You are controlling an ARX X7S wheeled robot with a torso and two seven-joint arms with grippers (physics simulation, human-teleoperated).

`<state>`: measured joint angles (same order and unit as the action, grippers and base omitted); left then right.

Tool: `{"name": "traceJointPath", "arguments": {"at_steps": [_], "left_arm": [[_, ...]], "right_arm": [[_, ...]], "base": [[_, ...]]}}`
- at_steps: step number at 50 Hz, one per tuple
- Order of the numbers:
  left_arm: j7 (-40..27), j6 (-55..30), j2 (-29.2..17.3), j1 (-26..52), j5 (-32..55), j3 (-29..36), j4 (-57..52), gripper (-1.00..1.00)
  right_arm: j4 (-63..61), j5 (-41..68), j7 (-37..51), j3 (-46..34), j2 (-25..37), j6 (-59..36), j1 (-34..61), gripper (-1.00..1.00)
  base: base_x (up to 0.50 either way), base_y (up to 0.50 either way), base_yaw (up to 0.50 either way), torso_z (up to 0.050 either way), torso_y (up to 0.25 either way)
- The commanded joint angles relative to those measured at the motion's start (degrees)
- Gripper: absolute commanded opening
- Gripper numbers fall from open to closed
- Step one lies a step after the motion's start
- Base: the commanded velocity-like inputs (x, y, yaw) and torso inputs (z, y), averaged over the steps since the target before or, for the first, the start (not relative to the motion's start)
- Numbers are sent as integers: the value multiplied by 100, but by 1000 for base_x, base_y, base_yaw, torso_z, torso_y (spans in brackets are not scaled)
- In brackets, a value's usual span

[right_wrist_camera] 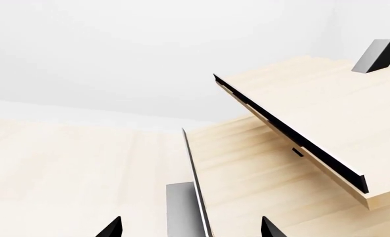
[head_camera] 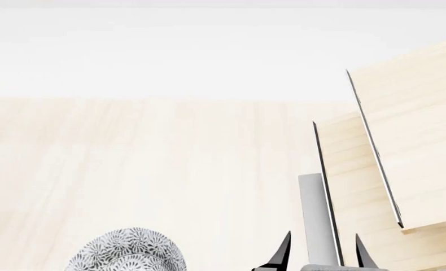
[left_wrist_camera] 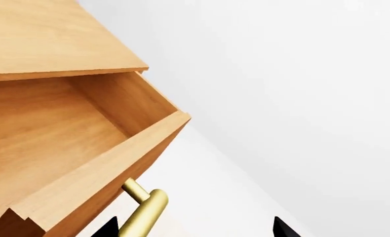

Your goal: Close the top drawer of the cabinet.

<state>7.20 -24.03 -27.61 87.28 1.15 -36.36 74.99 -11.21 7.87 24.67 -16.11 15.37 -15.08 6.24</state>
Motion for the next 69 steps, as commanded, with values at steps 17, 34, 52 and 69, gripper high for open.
{"name": "traceJointPath", "arguments": {"at_steps": [17, 34, 52, 69], "left_arm": [[-411, -433, -437, -627, 205, -459, -1199, 100], [-647, -1252, -774, -1770, 650, -1432, -2828, 100], [-680, -1303, -960, -2168, 761, -1828, -3146, 100], [-722, -1530, -1006, -2192, 805, -1888, -3396, 100]], "right_arm": [[70, 44, 31, -20, 77, 69, -18, 100], [48, 44, 60, -68, 116, 83, -62, 100], [40, 104, 71, -55, 169, 57, -57, 100], [-160, 555, 377, 648, 206, -393, 329, 100]], "base": [[0, 0, 0, 0, 0], [0, 0, 0, 0, 0], [0, 0, 0, 0, 0], [0, 0, 0, 0, 0]]}}
